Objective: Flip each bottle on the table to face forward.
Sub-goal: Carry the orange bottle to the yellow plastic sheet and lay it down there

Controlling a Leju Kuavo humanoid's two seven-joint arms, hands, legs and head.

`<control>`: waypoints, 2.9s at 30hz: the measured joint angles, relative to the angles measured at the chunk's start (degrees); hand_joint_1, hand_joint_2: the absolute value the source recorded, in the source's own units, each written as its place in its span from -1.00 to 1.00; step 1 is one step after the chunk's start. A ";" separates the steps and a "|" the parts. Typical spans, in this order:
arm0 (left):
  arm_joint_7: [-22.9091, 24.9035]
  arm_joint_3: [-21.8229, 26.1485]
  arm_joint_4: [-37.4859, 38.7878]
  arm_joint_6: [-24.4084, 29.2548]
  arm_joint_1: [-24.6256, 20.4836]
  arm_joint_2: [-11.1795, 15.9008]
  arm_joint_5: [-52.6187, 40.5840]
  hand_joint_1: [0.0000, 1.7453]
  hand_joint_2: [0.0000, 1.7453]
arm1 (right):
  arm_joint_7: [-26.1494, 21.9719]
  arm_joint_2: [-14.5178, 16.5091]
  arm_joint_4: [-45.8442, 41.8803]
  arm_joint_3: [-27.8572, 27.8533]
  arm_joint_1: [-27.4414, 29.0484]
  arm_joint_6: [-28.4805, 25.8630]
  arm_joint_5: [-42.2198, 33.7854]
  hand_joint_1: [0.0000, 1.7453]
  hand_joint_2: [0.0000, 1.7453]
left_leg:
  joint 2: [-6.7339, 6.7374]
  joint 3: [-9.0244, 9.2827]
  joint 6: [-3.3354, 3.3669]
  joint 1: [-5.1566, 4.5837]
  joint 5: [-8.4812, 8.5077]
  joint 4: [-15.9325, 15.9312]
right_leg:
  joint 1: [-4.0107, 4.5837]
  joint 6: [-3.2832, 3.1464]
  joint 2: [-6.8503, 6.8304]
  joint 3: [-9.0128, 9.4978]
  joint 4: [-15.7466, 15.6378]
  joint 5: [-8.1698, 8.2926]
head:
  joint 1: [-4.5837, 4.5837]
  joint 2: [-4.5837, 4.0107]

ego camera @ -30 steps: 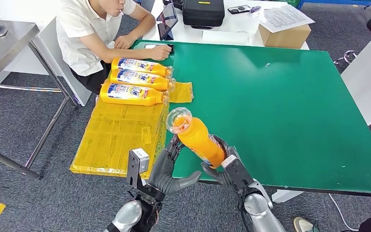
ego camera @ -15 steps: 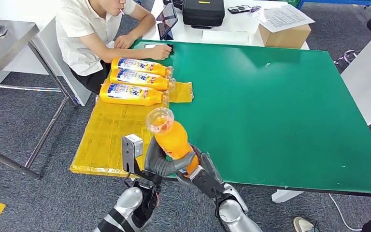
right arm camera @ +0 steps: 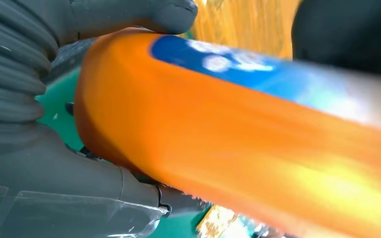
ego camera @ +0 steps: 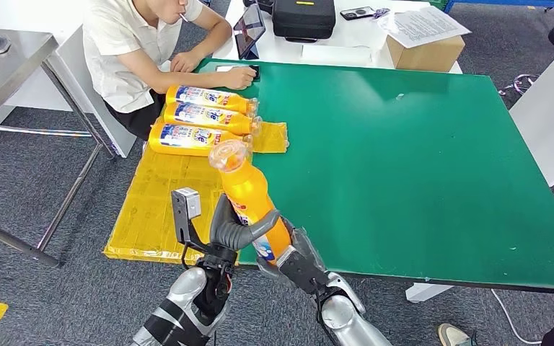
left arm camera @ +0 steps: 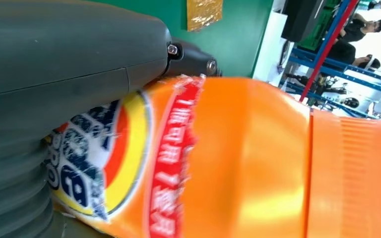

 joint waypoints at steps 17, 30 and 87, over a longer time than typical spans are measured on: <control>2.19 2.70 -2.48 -6.68 1.68 3.03 1.19 1.00 1.00 | -2.75 1.33 -0.77 -0.71 4.36 -1.46 -5.23 -1.00 -1.00 | 0.00 -0.03 -0.01 0.00 -0.01 0.00 | 0.00 -0.01 0.00 -0.03 0.00 -0.01 | 0.00 0.00; -5.20 9.82 -4.42 25.54 2.82 6.94 -49.74 1.00 1.00 | -8.91 2.84 -23.84 -15.76 16.56 -32.12 -1.49 -1.00 -1.00 | -0.09 -0.05 0.00 -0.01 0.01 -0.01 | -0.02 -0.03 -0.06 -0.05 -0.01 -0.01 | 0.02 0.00; -0.93 13.52 31.79 -17.56 -19.22 7.09 -65.10 -1.00 1.00 | -8.98 1.36 -29.73 -11.38 12.73 -32.66 -9.24 -1.00 1.00 | -0.11 0.61 -0.06 -0.03 0.06 -0.03 | -0.05 -0.04 -0.08 0.58 0.10 -0.02 | 0.01 0.00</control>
